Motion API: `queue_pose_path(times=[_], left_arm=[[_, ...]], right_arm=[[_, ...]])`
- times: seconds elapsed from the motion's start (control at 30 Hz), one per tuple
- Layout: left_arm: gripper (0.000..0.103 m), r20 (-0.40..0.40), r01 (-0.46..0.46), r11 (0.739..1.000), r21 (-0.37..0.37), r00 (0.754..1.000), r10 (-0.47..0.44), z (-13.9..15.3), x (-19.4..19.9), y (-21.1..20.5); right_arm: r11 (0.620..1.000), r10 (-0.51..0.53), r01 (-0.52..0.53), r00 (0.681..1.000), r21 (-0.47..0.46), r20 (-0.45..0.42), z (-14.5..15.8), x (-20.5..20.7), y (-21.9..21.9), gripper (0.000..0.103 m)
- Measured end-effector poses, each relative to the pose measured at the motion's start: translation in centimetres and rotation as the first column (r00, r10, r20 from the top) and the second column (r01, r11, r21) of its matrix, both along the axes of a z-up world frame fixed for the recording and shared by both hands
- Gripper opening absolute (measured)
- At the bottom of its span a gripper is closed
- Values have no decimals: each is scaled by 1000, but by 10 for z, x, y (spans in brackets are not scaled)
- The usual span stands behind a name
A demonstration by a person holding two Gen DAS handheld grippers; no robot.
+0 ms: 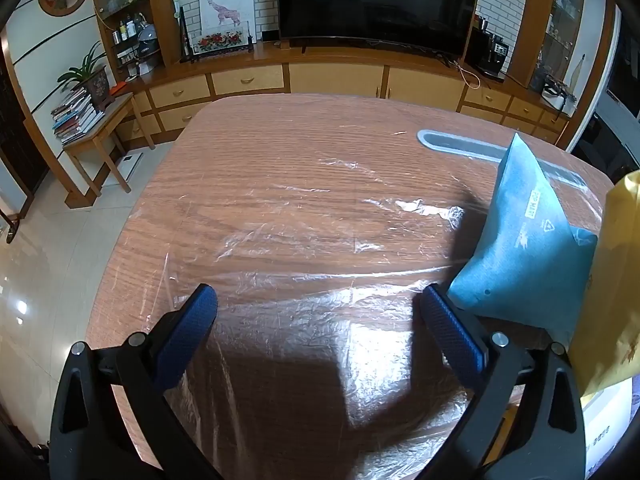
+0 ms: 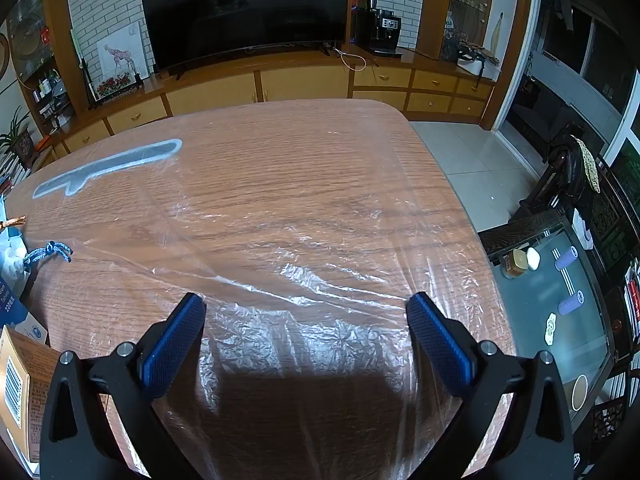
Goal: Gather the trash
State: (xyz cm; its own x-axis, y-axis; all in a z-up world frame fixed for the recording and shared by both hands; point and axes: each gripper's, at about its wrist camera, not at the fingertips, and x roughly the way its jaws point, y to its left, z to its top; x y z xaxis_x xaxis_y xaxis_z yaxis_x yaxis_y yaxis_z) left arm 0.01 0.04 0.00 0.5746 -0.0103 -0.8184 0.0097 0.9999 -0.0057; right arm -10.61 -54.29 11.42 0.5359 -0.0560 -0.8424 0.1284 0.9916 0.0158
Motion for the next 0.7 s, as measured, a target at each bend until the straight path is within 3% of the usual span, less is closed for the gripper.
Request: queue_pose_path(times=[0.7], left_arm=[[102,0,49,999,6,999,-49,-3,2,3]], right_arm=[[1000,-1,1,1000,0,0,0,0,0,99]])
